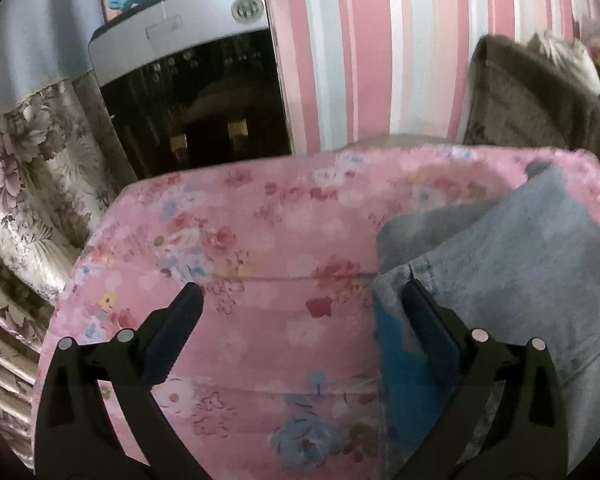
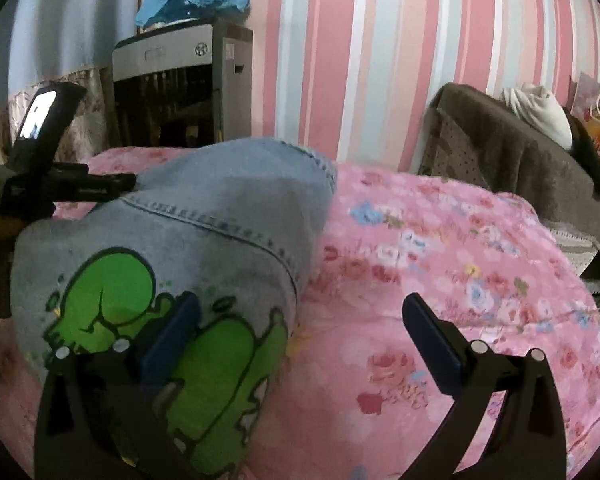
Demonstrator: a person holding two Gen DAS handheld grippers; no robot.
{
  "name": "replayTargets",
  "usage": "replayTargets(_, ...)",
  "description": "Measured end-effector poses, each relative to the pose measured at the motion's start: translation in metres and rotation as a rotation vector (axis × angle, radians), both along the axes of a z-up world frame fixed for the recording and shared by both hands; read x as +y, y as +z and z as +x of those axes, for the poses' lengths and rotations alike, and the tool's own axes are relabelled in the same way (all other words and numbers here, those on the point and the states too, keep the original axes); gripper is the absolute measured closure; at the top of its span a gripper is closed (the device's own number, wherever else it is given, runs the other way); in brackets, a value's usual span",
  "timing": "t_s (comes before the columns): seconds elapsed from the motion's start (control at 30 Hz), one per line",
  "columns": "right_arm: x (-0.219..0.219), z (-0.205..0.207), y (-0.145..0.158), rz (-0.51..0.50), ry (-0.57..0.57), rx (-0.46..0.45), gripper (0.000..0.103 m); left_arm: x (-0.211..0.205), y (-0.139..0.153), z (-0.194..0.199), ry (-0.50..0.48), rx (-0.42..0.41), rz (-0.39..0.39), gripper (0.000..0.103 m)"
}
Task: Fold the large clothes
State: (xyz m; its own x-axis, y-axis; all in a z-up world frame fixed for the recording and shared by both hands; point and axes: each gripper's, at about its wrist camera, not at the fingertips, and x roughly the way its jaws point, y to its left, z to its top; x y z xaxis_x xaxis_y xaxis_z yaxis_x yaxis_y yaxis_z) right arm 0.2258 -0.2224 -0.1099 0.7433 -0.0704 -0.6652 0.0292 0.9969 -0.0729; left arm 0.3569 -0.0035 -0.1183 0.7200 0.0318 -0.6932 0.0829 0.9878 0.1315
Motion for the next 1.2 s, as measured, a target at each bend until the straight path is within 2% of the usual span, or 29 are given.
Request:
replayTargets(0.07, 0.003, 0.000, 0.006, -0.033, 0.010, -0.005, 0.002, 0.004, -0.005, -0.002, 0.016, 0.007, -0.027, 0.004)
replayTargets(0.13, 0.002, -0.001, 0.016, -0.028, 0.014, -0.021, 0.003, 0.014, 0.002, -0.009, 0.024, 0.004, -0.123, 0.006)
replayTargets(0.2, -0.006, -0.001, 0.028, 0.036, 0.017, -0.053, 0.002, 0.021, 0.015, -0.021, 0.010, -0.017, -0.168, 0.006)
replayTargets(0.3, -0.021, 0.013, 0.035, 0.139, 0.009, -0.033, 0.002, 0.030, 0.043, -0.047, -0.007, -0.067, -0.216, 0.005)
replayTargets(0.4, -0.030, 0.026, 0.031, 0.199, -0.005, -0.018, 0.002, 0.030, 0.060, -0.068, -0.064, -0.060, -0.278, 0.003)
replayTargets(0.43, -0.031, 0.029, 0.029, 0.214, -0.011, -0.012, 0.002, 0.026, 0.062, -0.074, -0.083, -0.058, -0.273, 0.003)
replayTargets(0.53, -0.027, 0.038, 0.018, 0.229, -0.010, 0.031, 0.002, 0.006, 0.055, -0.086, -0.122, -0.028, -0.234, 0.003)
replayTargets(0.6, -0.021, 0.042, 0.008, 0.230, -0.002, 0.061, 0.002, -0.008, 0.041, -0.090, -0.106, -0.022, -0.154, 0.003)
replayTargets(0.63, -0.018, 0.043, 0.002, 0.237, 0.002, 0.078, 0.002, -0.012, 0.032, -0.089, -0.109, -0.003, -0.140, 0.003)
replayTargets(0.73, -0.016, 0.043, -0.011, 0.257, -0.002, 0.092, 0.002, -0.016, 0.007, -0.093, -0.093, 0.034, -0.167, 0.003)
replayTargets(0.8, -0.015, 0.045, -0.016, 0.267, 0.004, 0.102, 0.002, -0.010, -0.005, -0.097, -0.060, 0.029, -0.231, 0.003)
replayTargets(0.87, -0.015, 0.052, -0.021, 0.283, 0.019, 0.139, 0.003, -0.007, -0.011, -0.098, -0.045, 0.029, -0.269, 0.003)
replayTargets(0.93, -0.016, 0.056, -0.028, 0.312, 0.034, 0.172, 0.003, -0.008, -0.013, -0.098, -0.041, 0.030, -0.276, 0.003)
replayTargets(0.97, -0.015, 0.058, -0.031, 0.338, 0.058, 0.183, 0.010, -0.008, -0.013, -0.097, -0.042, 0.035, -0.281, 0.003)
replayTargets(1.0, -0.015, 0.058, -0.032, 0.359, 0.081, 0.187, 0.030, -0.007, -0.014, -0.096, -0.043, 0.040, -0.285, 0.003)
replayTargets(1.07, -0.009, 0.057, -0.031, 0.368, 0.103, 0.185, 0.041, -0.008, -0.016, -0.095, -0.047, 0.048, -0.296, 0.005)
replayTargets(1.17, -0.009, 0.056, -0.027, 0.378, 0.107, 0.169, 0.055, -0.013, -0.016, -0.094, -0.097, 0.049, -0.327, 0.027)
replayTargets(1.2, -0.010, 0.054, -0.025, 0.385, 0.113, 0.156, 0.060, -0.017, -0.015, -0.094, -0.115, 0.042, -0.326, 0.039)
